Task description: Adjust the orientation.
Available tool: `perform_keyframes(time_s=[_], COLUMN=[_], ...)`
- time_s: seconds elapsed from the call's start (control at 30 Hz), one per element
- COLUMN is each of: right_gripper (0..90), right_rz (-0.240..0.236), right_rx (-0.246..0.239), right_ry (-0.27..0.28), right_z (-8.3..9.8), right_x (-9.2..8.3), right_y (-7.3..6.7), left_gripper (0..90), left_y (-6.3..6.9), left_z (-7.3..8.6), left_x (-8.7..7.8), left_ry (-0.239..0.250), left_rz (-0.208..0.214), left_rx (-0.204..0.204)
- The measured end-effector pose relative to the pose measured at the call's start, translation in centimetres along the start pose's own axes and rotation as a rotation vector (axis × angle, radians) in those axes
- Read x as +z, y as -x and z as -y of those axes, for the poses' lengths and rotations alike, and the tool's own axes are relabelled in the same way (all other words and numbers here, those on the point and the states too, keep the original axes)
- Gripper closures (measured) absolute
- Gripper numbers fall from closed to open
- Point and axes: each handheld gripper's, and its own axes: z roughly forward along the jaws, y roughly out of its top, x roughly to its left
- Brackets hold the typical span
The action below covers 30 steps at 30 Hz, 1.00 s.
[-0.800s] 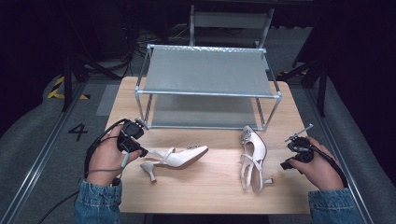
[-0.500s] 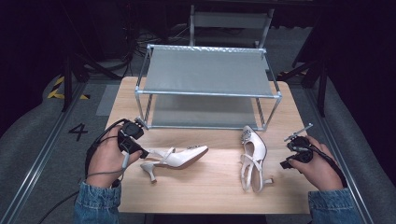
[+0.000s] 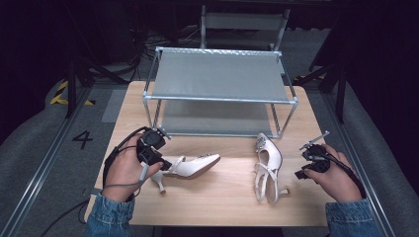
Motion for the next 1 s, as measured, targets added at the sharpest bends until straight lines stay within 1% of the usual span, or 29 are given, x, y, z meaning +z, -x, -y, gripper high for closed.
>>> perform_keyframes(time_s=[0.07,0.13,0.17,0.23,0.3,0.33,0.37,0.4,0.47,0.53,0.57,0.6,0.63,0.67,0.7,0.73,0.77,0.8,0.83,0.9,0.97,1.0], right_gripper=[60.0,59.8,59.8,59.6,59.4,59.4,59.4,59.4,59.4,59.4,59.4,59.4,59.4,59.4,59.4,59.3,59.3,59.3,59.2,59.0,58.8,58.7], right_rz=[-0.001,-0.001,-0.001,-0.003,-0.012,-0.012,-0.013,-0.006,-0.01,-0.008,-0.005,-0.001,-0.001,-0.002,-0.002,-0.001,-0.001,0.002,-0.001,0.003,0.003,0.009], right_rx=[-0.002,-0.002,-0.002,-0.004,0.005,0.005,0.005,0.008,0.015,0.022,0.028,0.034,0.034,0.036,0.036,0.036,0.036,0.041,0.039,0.037,0.035,0.029], right_ry=[-0.001,-0.004,-0.004,-0.008,-0.008,-0.008,-0.004,-0.005,0.001,-0.001,0.002,0.001,0.001,0.001,0.001,0.004,0.004,0.007,0.007,0.009,0.012,0.01], right_z=[0.0,0.0,0.0,0.0,0.2,0.2,0.4,0.5,0.9,1.2,1.4,1.6,1.6,1.8,1.8,2.0,2.0,2.0,2.0,2.0,2.0,1.9], right_x=[0.0,0.2,0.2,0.4,0.5,0.5,0.4,0.3,0.2,0.0,0.0,0.0,0.0,-0.1,-0.1,-0.1,-0.1,-0.2,-0.3,-0.3,-0.2,-0.2], right_y=[0.0,0.0,0.0,-0.1,-0.1,-0.1,0.0,0.0,0.1,0.3,0.3,0.4,0.4,0.6,0.6,0.7,0.7,0.7,0.7,0.7,0.7,0.7], left_gripper=[50.2,50.8,51.0,52.2,53.2,53.6,54.0,54.2,55.0,55.5,56.2,57.3,58.4,60.6,64.3,71.0,71.0,77.0,81.6,82.2,82.3,82.4], left_y=[0.1,0.3,0.3,0.5,0.6,0.6,0.6,0.5,0.5,0.3,0.3,0.4,0.4,0.4,0.4,0.4,0.4,0.5,0.5,0.7,0.9,1.1], left_z=[-0.2,-0.8,-0.8,-1.5,-2.0,-2.0,-2.5,-2.7,-3.1,-3.5,-3.7,-3.9,-3.9,-4.2,-4.2,-4.3,-4.3,-4.3,-4.2,-4.0,-3.9,-3.8], left_x=[0.2,0.5,0.5,0.9,1.2,1.2,1.7,1.9,2.4,2.9,3.2,3.5,3.5,3.7,3.7,3.9,3.9,3.9,3.9,3.7,3.4,3.2], left_ry=[0.003,0.005,0.005,0.013,0.005,0.005,-0.009,-0.011,-0.025,-0.035,-0.036,-0.038,-0.038,-0.057,-0.057,-0.05,-0.046,-0.037,-0.03,-0.034,-0.02,-0.013], left_rz=[0.006,-0.002,-0.002,0.009,0.008,0.008,0.007,0.009,0.007,0.01,0.001,-0.01,-0.01,-0.007,-0.007,0.002,0.01,0.017,0.016,0.024,0.004,-0.005], left_rx=[0.0,0.002,0.002,0.009,0.012,0.012,0.015,0.016,0.017,0.028,0.039,0.051,0.051,0.064,0.064,0.067,0.07,0.077,0.083,0.082,0.094,0.09])
